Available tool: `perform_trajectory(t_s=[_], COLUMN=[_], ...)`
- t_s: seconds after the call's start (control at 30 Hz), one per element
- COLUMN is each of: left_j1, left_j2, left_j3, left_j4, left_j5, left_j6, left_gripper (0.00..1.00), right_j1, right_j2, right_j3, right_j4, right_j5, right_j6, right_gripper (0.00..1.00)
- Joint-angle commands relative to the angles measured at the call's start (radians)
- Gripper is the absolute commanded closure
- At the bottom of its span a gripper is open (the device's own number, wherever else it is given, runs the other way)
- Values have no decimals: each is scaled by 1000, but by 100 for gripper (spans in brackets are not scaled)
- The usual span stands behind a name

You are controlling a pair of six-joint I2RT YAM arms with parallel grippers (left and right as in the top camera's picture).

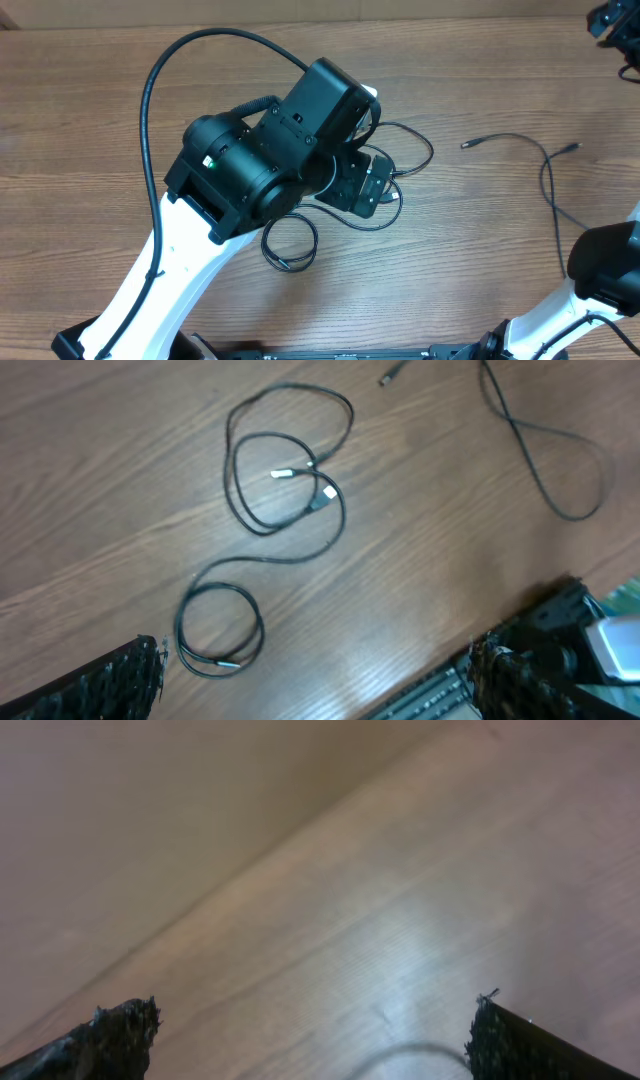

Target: Untangle cables

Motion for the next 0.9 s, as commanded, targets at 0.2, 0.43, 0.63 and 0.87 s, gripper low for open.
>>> perform_trajectory(t_s=[0.2,0.43,0.63,0.87], left_j1=[0,7,7,6], left_j2=[-1,0,-1,-6], left_j3=[14,14,14,14], left_j4=[70,84,56,-2], left_j5=[-80,-82,-82,-78], left_j6=[-21,-21,-34,-145], left_gripper=[0,0,0,0], right_j1=[1,1,-7,-29], right_j2=[-12,-12,-12,-12], right_j3=[6,5,5,5], right_j4=[9,-255,-385,-505], right_j5=[-175,-147,80,294], right_j6=[-8,-2,242,707], right_gripper=[0,0,0,0])
